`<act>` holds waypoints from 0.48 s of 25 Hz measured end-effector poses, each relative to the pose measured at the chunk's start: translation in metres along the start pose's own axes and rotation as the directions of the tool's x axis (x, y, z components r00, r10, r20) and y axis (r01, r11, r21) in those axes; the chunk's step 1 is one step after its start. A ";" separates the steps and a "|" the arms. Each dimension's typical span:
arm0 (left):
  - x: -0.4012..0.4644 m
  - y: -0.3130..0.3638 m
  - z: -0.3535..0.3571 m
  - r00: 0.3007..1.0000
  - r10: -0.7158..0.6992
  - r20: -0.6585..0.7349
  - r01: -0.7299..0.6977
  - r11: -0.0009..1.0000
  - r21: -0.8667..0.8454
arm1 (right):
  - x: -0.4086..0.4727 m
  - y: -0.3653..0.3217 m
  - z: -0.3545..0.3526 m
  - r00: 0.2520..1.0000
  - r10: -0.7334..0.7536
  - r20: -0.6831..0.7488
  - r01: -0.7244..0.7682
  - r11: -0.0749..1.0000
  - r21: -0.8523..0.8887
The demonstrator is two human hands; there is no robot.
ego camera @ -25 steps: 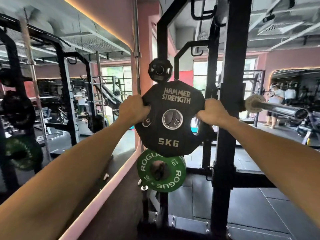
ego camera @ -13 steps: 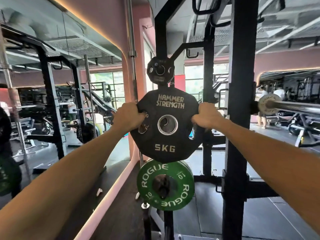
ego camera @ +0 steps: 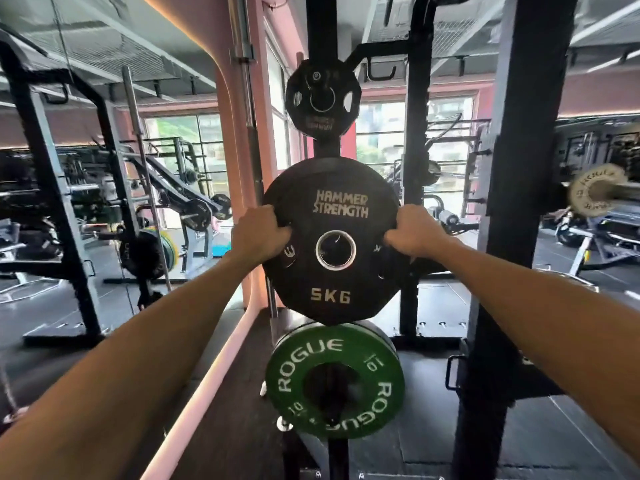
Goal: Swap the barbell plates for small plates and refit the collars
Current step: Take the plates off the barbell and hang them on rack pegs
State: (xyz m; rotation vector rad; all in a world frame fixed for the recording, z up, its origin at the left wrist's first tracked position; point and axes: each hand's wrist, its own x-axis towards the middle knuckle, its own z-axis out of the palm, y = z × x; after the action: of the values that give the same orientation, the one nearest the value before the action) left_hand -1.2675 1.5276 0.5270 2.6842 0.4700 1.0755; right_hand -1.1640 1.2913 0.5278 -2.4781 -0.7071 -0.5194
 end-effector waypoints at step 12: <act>0.094 -0.063 0.127 0.998 0.001 0.066 0.006 0.995 -0.097 | 0.111 0.029 0.124 0.991 0.137 -0.008 -0.137 0.987 -0.081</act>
State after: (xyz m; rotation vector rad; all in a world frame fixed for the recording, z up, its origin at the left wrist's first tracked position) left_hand -1.1281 1.6113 0.4770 2.6234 0.3986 0.9798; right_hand -1.0327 1.3818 0.4723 -2.5792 -0.5197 -0.5086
